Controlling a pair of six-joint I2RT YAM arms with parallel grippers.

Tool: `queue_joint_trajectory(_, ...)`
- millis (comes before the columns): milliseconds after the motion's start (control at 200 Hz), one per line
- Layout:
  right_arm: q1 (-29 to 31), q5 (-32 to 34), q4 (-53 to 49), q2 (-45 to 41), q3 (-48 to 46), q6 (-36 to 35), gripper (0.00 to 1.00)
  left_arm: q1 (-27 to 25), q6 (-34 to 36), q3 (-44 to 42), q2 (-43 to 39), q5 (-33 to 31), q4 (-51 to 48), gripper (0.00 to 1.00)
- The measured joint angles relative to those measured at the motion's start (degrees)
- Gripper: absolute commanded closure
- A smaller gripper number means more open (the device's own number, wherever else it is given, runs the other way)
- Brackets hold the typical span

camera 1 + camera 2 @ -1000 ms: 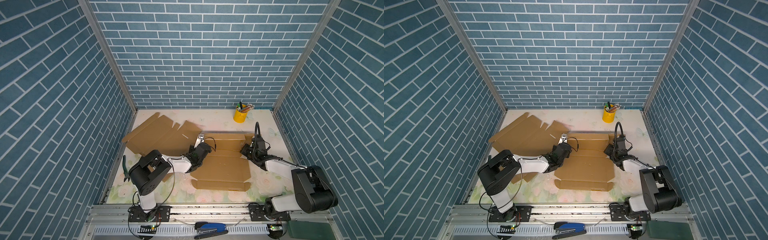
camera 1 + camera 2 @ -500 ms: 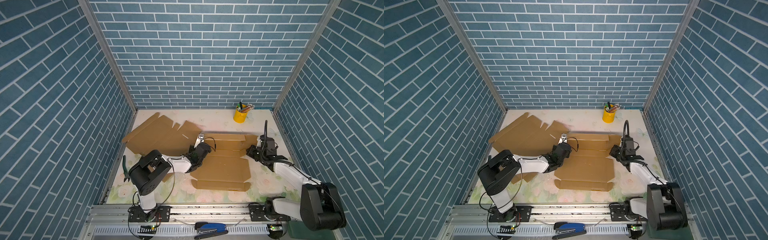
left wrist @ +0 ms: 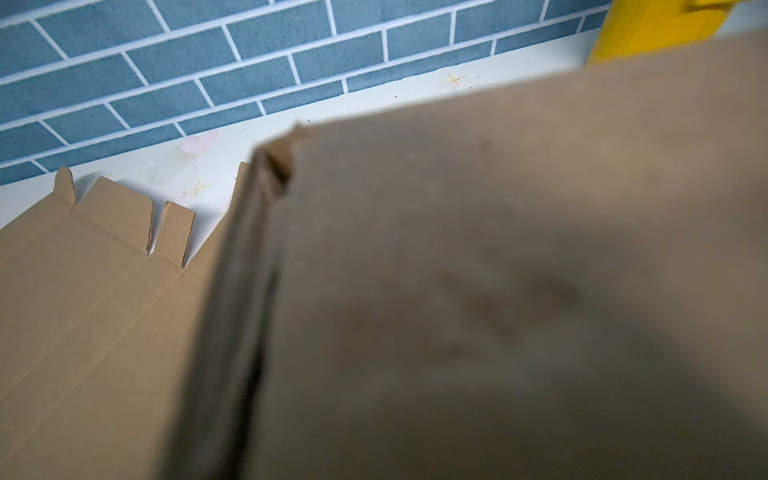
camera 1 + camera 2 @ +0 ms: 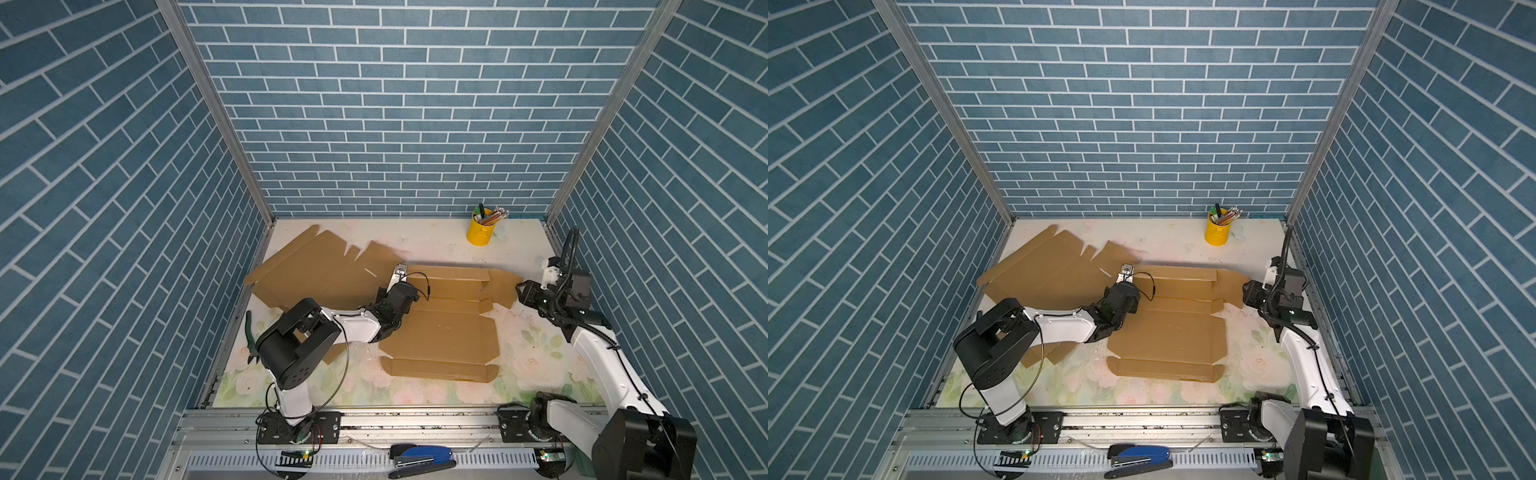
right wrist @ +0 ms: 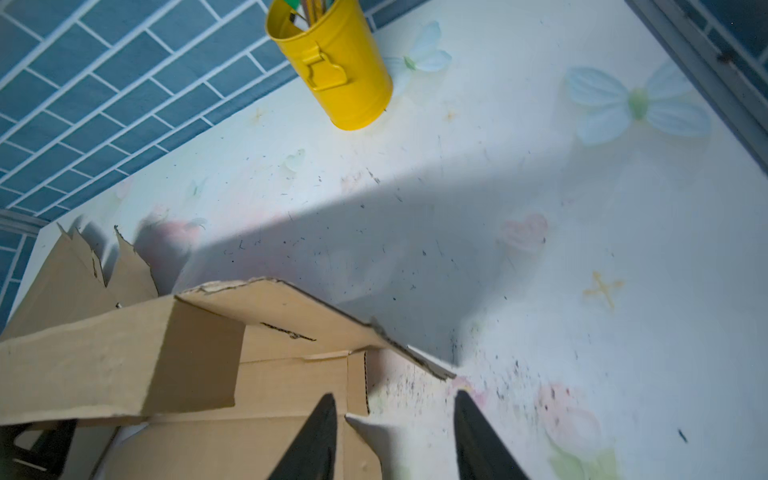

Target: Fold the paper box

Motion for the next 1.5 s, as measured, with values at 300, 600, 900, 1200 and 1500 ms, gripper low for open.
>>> queue_joint_trajectory(300, 0.0, -0.6, 7.2, 6.9, -2.8, -8.6, 0.53, 0.2, 0.1, 0.3, 0.0, 0.6, -0.5, 1.00)
queue_joint_trajectory(600, 0.2, -2.5, 9.7, 13.6, -2.7, -14.2, 0.54, 0.4, 0.2, 0.7, 0.1, 1.1, -0.8, 1.00)
queue_joint_trajectory(900, 0.3, -8.3, 12.4, 14.5, -2.7, -16.2, 0.74, 0.5, 0.4, 0.9, 0.2, 1.4, -0.9, 1.00)
queue_joint_trajectory(1200, 3.3, -8.7, 11.3, 12.0, -2.7, -16.9, 0.99, 0.6, 0.0, 0.9, 0.2, 1.3, -0.8, 1.00)
queue_joint_trajectory(1500, 7.2, -5.9, 3.5, 4.2, -2.7, -15.0, 1.00, 0.4, -1.7, 0.7, 0.2, 0.9, -0.4, 1.00)
